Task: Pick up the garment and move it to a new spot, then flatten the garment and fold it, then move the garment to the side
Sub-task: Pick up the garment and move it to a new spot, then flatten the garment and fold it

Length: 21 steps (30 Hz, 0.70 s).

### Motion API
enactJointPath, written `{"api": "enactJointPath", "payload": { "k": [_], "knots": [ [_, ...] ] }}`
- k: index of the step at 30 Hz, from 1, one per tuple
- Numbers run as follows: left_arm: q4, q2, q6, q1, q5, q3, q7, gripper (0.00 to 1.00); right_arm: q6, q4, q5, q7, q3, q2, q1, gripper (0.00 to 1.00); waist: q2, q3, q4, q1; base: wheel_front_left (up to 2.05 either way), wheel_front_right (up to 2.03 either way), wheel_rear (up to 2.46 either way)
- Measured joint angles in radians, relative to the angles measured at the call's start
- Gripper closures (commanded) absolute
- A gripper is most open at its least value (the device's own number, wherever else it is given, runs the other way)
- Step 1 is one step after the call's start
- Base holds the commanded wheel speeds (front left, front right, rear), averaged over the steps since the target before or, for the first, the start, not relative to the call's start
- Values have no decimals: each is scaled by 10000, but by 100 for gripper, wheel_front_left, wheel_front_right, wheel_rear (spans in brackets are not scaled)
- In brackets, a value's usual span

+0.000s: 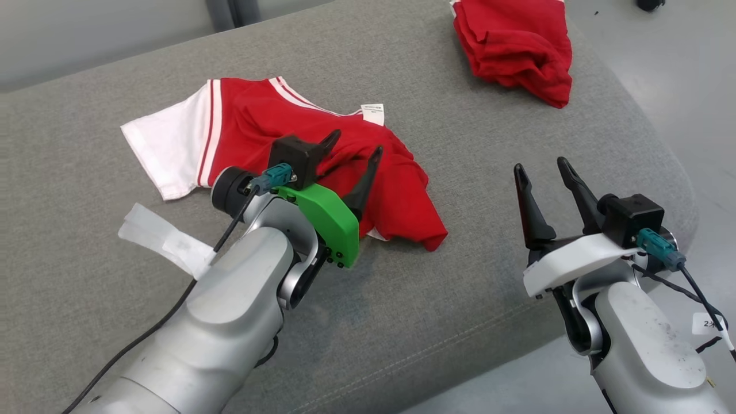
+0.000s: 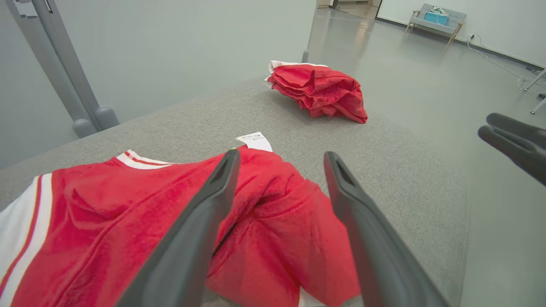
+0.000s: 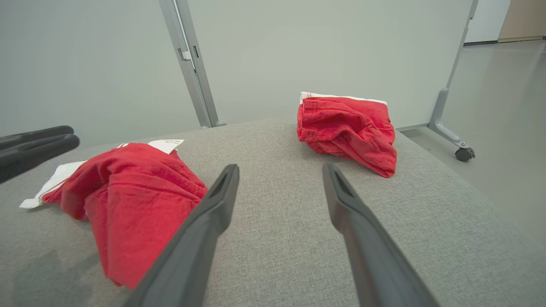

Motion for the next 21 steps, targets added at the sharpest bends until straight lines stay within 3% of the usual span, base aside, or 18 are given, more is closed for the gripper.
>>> {"api": "enactJointPath", "payload": {
  "k": [21],
  "knots": [
    [1041,73,635,357,414,913,-941,0,-2,12,-61,-2,-35,-69,26,0,0,-727,1240,0,0,0,0]
  ]
}}
